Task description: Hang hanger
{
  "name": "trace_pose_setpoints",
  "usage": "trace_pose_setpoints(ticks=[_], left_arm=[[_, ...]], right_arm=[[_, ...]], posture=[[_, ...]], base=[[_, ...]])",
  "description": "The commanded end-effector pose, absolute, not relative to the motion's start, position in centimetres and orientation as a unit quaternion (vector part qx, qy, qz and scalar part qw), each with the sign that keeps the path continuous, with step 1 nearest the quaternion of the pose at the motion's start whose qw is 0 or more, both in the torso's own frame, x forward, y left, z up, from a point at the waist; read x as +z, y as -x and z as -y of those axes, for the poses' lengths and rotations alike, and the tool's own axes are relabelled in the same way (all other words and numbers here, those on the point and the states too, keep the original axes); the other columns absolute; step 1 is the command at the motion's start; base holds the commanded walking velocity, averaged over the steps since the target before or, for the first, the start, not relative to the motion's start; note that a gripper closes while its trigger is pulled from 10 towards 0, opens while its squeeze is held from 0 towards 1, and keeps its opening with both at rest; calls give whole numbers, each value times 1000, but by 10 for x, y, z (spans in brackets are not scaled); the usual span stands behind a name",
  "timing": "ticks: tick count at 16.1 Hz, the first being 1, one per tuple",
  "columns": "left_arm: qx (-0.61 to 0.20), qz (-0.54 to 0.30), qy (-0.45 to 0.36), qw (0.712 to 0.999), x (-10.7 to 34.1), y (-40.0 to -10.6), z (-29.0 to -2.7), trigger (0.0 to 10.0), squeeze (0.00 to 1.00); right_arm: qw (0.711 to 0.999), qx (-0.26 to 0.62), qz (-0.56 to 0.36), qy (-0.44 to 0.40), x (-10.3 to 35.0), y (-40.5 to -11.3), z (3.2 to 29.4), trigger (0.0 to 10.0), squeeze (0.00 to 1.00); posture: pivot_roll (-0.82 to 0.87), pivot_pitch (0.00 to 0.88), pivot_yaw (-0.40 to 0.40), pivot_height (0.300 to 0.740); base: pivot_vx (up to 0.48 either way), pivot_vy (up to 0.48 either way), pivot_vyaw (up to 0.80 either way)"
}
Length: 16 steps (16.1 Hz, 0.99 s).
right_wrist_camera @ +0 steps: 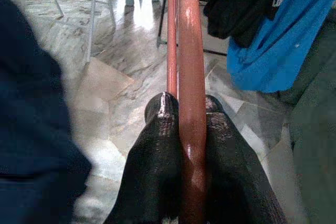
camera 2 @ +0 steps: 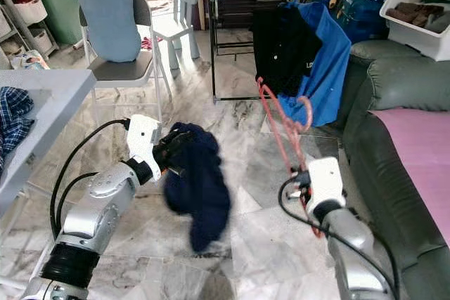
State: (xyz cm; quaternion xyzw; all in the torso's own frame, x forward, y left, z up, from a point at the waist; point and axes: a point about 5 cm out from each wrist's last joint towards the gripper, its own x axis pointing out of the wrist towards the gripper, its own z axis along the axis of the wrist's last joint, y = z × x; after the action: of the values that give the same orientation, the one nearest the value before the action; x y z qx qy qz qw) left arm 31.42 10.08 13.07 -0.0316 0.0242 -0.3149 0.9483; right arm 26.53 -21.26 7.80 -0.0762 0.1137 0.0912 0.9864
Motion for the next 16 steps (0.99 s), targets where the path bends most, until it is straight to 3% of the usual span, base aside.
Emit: trace_pose_setpoints(ticks=[1,8,11,16], left_arm=[[-323,-8,37,946,136,-315,-98,10000,0],[-320,-15,54,946,125,-310,-97,10000,0],[-316,-15,58,947,124,-310,-99,10000,0],[-321,-19,61,945,122,-309,-96,10000,0]], right_arm=[[987,103,-101,76,82,-263,206,10000,0],[984,116,-107,82,79,-259,203,10000,0],[984,117,-107,84,79,-258,204,10000,0],[983,119,-110,87,77,-254,203,10000,0]], posture=[[-155,0,57,740],[-152,0,38,740],[-155,0,38,740],[-161,0,39,740]], base=[[281,0,-700],[312,0,-521],[275,316,-156],[0,443,0]])
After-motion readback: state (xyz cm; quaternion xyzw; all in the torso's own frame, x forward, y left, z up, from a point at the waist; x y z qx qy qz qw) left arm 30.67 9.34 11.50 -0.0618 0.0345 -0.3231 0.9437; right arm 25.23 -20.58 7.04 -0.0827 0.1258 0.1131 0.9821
